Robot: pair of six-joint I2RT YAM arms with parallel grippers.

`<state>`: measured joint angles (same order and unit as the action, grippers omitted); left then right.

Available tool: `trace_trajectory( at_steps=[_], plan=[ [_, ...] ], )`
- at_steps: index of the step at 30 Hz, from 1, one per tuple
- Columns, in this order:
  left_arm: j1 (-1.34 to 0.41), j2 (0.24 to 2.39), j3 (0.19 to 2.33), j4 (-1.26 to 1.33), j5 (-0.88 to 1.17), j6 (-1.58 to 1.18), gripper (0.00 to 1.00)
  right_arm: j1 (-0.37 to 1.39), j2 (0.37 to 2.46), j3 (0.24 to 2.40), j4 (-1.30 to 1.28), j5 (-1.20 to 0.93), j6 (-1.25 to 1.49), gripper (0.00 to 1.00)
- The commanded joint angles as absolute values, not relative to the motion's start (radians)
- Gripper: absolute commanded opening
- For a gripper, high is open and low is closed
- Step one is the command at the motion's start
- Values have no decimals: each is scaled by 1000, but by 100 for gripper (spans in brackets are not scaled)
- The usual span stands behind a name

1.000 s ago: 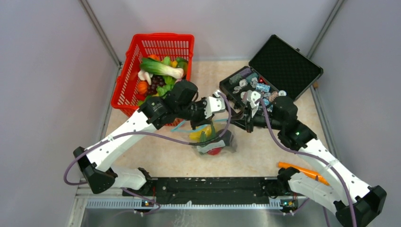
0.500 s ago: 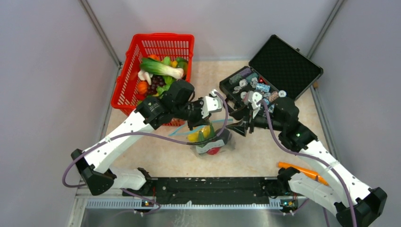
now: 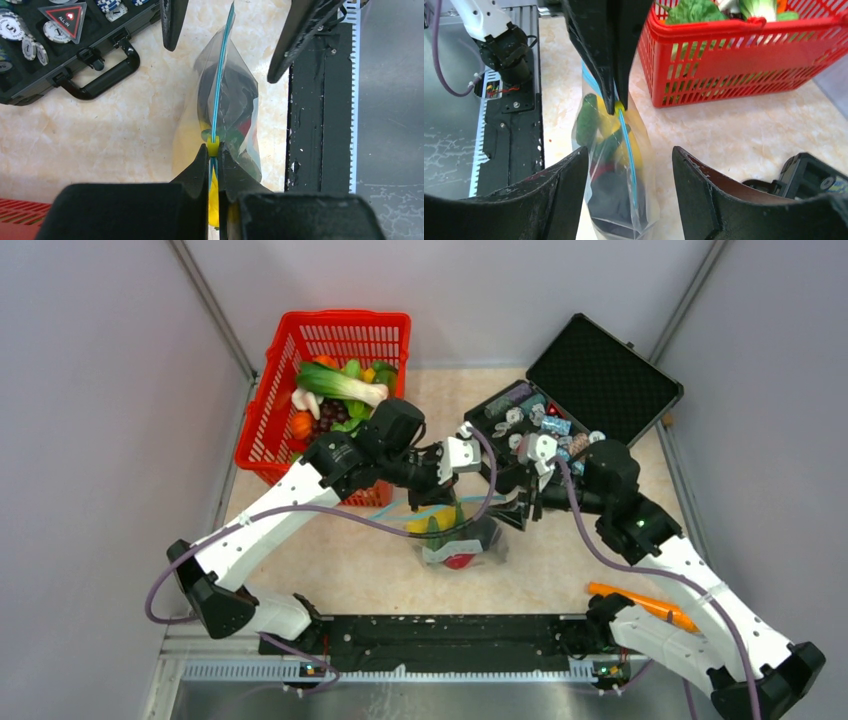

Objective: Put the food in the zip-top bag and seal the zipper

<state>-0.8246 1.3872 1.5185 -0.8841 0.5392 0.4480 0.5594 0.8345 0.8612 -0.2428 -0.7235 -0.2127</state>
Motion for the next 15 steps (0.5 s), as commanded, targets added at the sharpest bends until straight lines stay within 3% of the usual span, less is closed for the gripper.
trace_trajectory(
  at_steps=[1,15],
  plan=[
    [-830,1395,1581,-859,604,459,0,552,833,949,-306,-794,-293,62],
    [-847,1406,1610,-888,603,443,0,552,947,998,-375,-870,-364,59]
  ],
)
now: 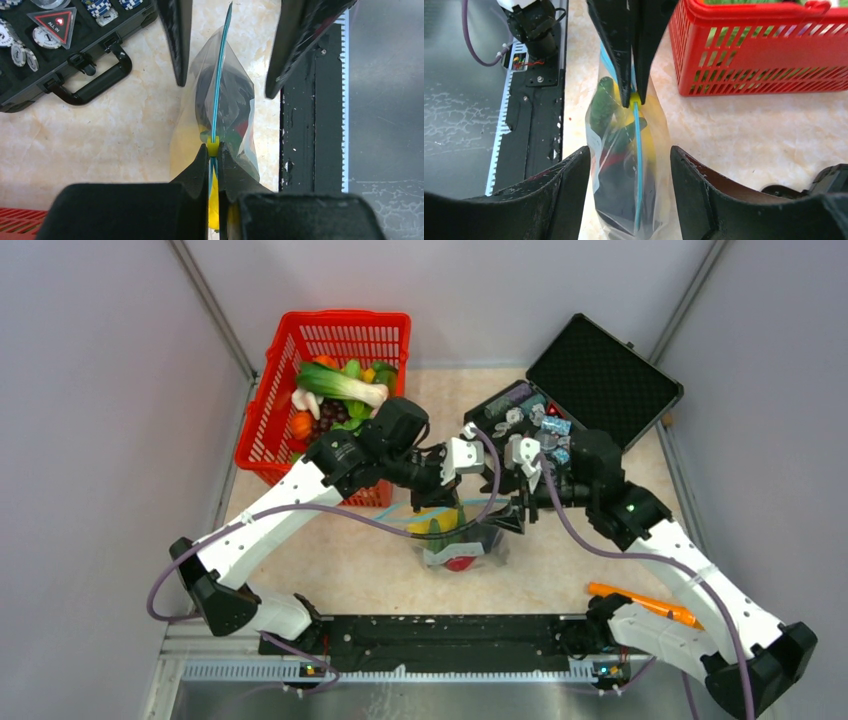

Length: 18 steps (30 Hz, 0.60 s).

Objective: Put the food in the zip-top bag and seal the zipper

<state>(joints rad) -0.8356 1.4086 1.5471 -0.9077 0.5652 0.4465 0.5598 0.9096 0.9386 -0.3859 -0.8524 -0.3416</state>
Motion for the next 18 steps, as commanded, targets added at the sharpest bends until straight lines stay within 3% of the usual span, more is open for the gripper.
trace_trajectory(
  at_steps=[1,8,18],
  plan=[
    [-850,1407,1608,-889,603,444,0,553,958,1000,-363,-868,-358,58],
    [-857,1413,1606,-891,584,446,0,553,982,1004,-279,-892,-307,55],
    [-861,1410,1605,-887,581,441,0,555,1015,978,-217,-913,-234,40]
  ],
)
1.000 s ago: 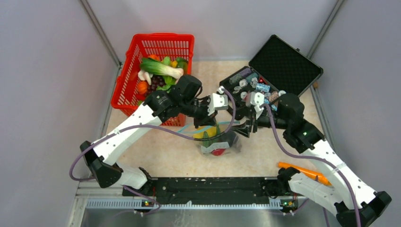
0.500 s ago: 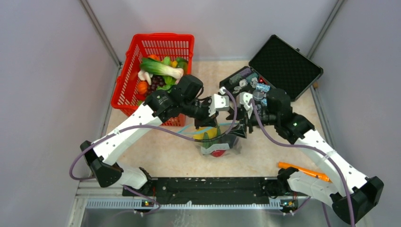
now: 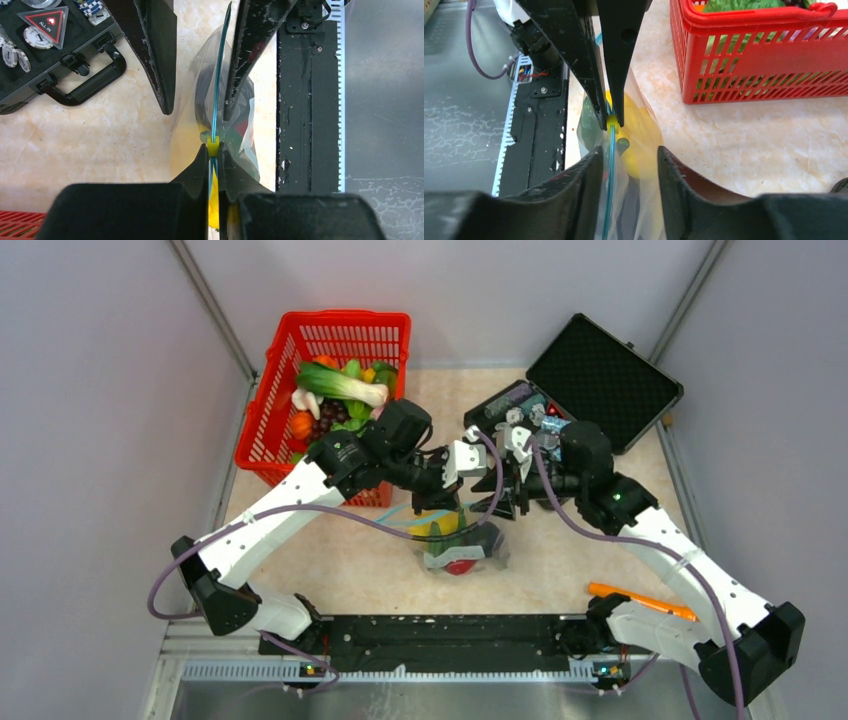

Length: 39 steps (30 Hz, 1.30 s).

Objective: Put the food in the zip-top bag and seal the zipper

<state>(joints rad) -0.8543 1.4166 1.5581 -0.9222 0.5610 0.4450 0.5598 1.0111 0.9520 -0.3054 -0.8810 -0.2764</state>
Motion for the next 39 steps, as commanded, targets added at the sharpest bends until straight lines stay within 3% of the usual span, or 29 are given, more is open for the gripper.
trace_trajectory(
  at_steps=[1,8,10,22,28,39],
  plan=[
    [-861,1410,1603,-885,581,440,0,555,1018,978,-216,-915,-227,36],
    [-862,1408,1587,-876,558,440,0,555,1000,963,-234,-889,-236,12],
    [-862,1406,1587,-877,551,439,0,555,988,955,-232,-893,-247,0],
    [-861,1402,1577,-884,491,453,0,555,979,965,-294,-875,-288,0],
    [-851,1366,1500,-883,319,460,0,555,975,975,-358,-841,-317,0],
    [-797,1251,1375,-868,309,460,0,555,961,955,-346,-794,-307,0]
  ],
)
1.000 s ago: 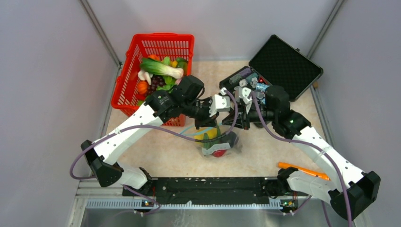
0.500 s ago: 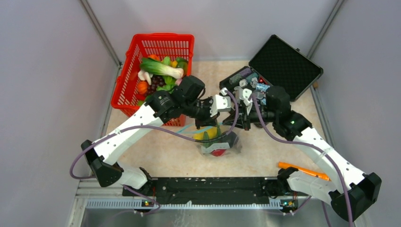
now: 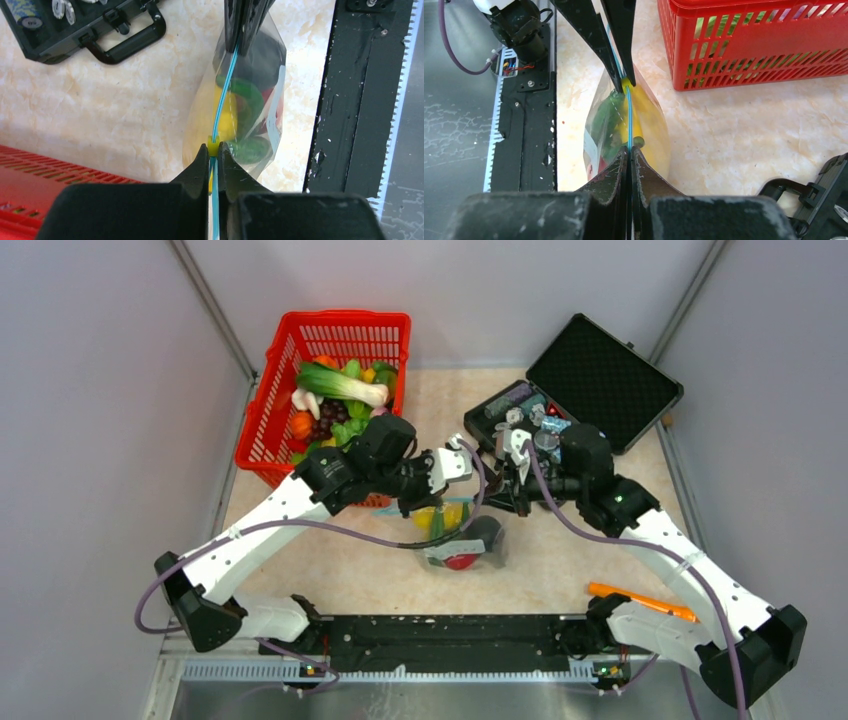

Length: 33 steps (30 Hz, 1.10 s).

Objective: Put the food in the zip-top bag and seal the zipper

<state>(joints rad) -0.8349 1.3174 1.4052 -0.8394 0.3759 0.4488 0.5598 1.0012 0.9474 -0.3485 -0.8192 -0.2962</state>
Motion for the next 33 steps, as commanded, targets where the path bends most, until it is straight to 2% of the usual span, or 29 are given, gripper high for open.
trace_trajectory(
  at_steps=[1,33],
  plan=[
    [-791,1240,1366,-869,309,461,0,555,957,954,-344,-792,-307,0],
    [-632,996,1153,-972,215,421,0,554,899,919,-331,-710,-273,0]
  ],
)
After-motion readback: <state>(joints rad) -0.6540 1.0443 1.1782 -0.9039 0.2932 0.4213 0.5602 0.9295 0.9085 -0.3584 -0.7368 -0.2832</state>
